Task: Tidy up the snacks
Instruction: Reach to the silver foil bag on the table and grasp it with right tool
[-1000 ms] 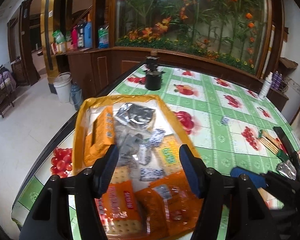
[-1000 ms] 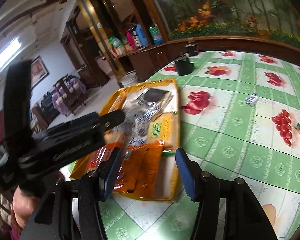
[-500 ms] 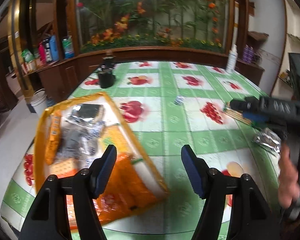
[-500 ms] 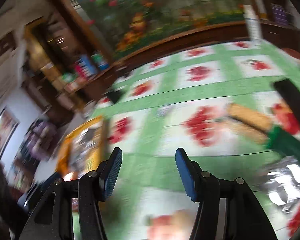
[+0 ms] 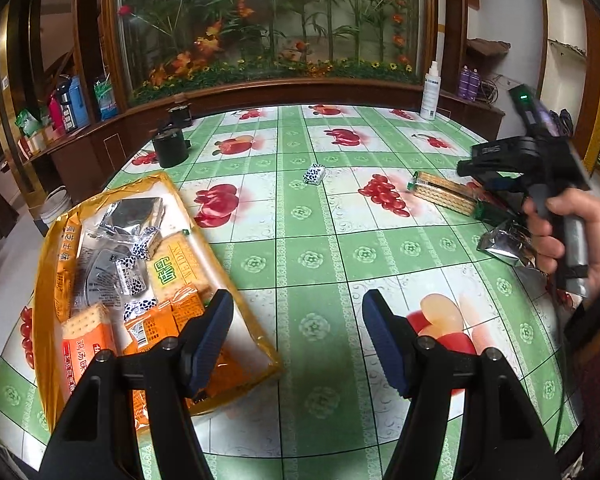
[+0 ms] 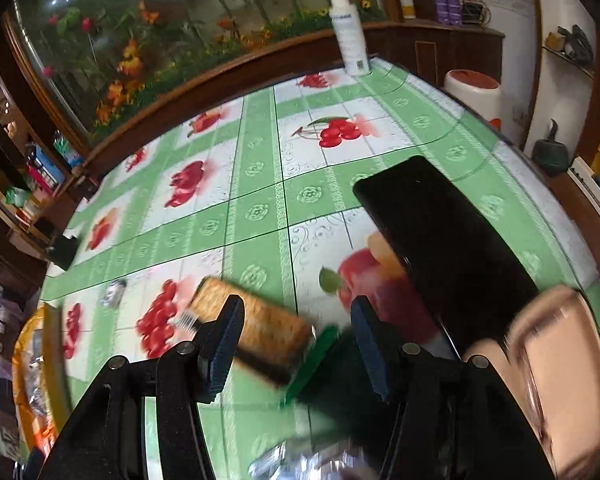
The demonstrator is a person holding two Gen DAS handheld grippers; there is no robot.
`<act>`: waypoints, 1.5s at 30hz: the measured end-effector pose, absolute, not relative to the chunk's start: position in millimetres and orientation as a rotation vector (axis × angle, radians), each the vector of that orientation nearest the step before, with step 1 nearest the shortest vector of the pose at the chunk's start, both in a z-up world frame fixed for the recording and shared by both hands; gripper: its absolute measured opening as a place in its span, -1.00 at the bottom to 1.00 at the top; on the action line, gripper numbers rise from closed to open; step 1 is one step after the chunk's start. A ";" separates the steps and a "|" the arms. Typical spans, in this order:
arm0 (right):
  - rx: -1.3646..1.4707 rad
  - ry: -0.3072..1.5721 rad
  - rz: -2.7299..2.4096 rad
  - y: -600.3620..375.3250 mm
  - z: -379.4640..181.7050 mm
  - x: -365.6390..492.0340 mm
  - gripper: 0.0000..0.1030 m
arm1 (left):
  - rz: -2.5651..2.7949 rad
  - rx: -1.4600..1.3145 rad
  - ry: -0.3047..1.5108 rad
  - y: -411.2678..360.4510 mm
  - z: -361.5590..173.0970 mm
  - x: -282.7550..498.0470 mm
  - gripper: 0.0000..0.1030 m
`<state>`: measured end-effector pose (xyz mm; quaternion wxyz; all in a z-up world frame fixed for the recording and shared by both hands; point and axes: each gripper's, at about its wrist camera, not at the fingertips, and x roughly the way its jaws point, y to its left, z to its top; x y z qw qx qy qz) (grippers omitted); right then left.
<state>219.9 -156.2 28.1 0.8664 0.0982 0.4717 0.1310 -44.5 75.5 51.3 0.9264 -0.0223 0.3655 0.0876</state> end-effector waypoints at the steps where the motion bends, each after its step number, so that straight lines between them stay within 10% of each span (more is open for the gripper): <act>1: 0.193 0.998 0.267 -152.0 23.9 225.1 0.15 | 0.181 -0.042 0.750 75.2 50.9 -44.2 0.29; 45: -0.251 0.968 0.788 -144.6 37.4 47.2 0.58 | 0.159 -0.095 0.755 89.7 56.4 -51.1 0.29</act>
